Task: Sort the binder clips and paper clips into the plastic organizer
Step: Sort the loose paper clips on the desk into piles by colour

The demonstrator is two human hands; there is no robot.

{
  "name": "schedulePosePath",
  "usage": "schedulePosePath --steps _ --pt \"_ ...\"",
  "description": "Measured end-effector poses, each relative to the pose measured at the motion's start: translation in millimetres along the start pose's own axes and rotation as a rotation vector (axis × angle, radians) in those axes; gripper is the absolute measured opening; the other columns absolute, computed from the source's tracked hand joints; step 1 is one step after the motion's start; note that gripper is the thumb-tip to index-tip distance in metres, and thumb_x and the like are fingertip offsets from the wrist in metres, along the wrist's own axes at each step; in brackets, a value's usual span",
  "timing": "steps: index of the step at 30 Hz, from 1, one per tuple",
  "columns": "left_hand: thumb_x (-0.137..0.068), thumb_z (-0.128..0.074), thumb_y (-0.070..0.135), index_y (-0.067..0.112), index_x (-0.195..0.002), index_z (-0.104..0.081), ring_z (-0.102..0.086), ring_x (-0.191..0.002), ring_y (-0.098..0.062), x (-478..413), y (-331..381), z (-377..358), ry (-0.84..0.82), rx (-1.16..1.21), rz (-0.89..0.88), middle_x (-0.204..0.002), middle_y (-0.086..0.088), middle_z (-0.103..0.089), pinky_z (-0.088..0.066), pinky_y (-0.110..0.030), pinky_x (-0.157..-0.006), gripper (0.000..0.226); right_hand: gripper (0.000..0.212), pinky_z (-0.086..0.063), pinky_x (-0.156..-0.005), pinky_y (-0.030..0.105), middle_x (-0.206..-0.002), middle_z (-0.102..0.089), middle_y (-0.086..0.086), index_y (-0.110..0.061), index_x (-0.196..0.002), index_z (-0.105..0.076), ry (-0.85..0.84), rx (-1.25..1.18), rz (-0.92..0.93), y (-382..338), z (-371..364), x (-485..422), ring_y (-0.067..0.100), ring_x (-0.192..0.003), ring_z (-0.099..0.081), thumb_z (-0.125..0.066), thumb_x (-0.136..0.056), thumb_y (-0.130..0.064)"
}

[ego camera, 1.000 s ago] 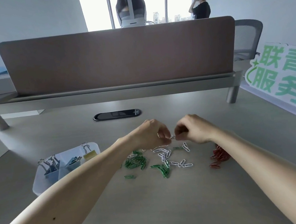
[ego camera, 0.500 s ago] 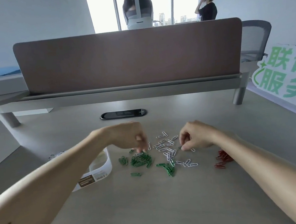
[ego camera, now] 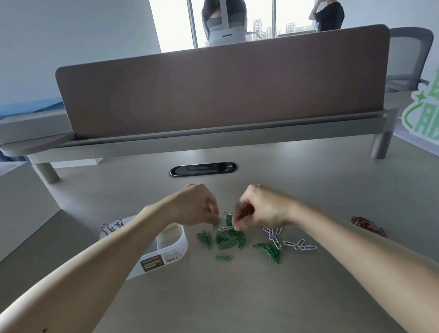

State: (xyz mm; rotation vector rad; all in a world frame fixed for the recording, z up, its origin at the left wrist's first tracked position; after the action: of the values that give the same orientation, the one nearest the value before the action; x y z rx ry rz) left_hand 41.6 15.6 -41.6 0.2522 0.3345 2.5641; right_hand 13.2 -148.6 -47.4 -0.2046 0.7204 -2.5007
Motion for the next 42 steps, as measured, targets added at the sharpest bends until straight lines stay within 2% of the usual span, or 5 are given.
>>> schedulePosePath --steps 13,20,28,35,42 --pt "-0.086 -0.064 0.028 0.026 -0.078 -0.067 -0.056 -0.068 0.001 -21 7 -6 -0.144 -0.073 -0.022 -0.075 0.016 -0.063 -0.044 -0.018 -0.065 0.009 0.007 -0.043 -0.056 0.009 -0.067 -0.068 -0.012 -0.023 -0.075 -0.073 0.219 -0.036 -0.099 38 30 13 -0.005 -0.058 -0.058 -0.072 -0.081 -0.026" --pt "-0.084 -0.067 0.031 0.020 -0.092 -0.071 -0.051 -0.060 0.015 -51 43 -5 0.005 0.025 -0.124 -0.075 0.020 -0.060 -0.035 -0.003 -0.055 0.014 0.007 -0.041 -0.053 0.009 -0.074 -0.074 -0.003 -0.016 -0.077 -0.076 0.313 -0.005 -0.110 51 35 17 -0.012 -0.054 -0.055 -0.069 -0.077 -0.019" --pt "-0.073 -0.077 0.040 0.025 -0.083 -0.074 -0.058 -0.069 -0.003 -34 5 -10 -0.008 -0.040 0.052 -0.073 0.015 -0.064 -0.047 -0.022 -0.072 0.018 0.012 -0.037 -0.052 0.002 -0.088 -0.074 0.002 -0.015 -0.088 -0.076 0.211 0.062 -0.069 34 9 -14 0.001 -0.065 -0.056 -0.070 -0.078 -0.016" --pt "-0.074 -0.080 0.022 0.027 -0.079 -0.075 -0.056 -0.062 0.004 -25 -3 -8 -0.040 0.009 0.098 -0.067 0.018 -0.064 -0.038 -0.009 -0.056 0.009 0.012 -0.041 -0.061 0.007 -0.087 -0.075 0.001 -0.017 -0.089 -0.077 0.135 0.066 -0.057 24 -9 -37 0.006 -0.071 -0.061 -0.072 -0.078 -0.021" --pt "-0.076 -0.076 0.032 0.027 -0.083 -0.074 -0.058 -0.066 0.004 -11 -8 -2 -0.053 0.024 0.089 -0.076 0.014 -0.069 -0.042 -0.016 -0.063 0.008 0.007 -0.048 -0.065 0.019 -0.082 -0.073 -0.002 -0.019 -0.080 -0.075 0.193 0.151 -0.156 40 6 -28 0.010 -0.072 -0.063 -0.068 -0.079 -0.017"
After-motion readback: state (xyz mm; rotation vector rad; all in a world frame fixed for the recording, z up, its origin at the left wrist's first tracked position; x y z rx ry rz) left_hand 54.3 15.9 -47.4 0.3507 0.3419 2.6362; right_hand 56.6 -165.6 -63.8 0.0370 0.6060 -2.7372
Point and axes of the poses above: each hand's wrist, its own x-axis away from the middle knuckle, its own z-axis out of the back of the hand, y = z × x, the point moved 3 cm from there along -x, towards the middle knuckle
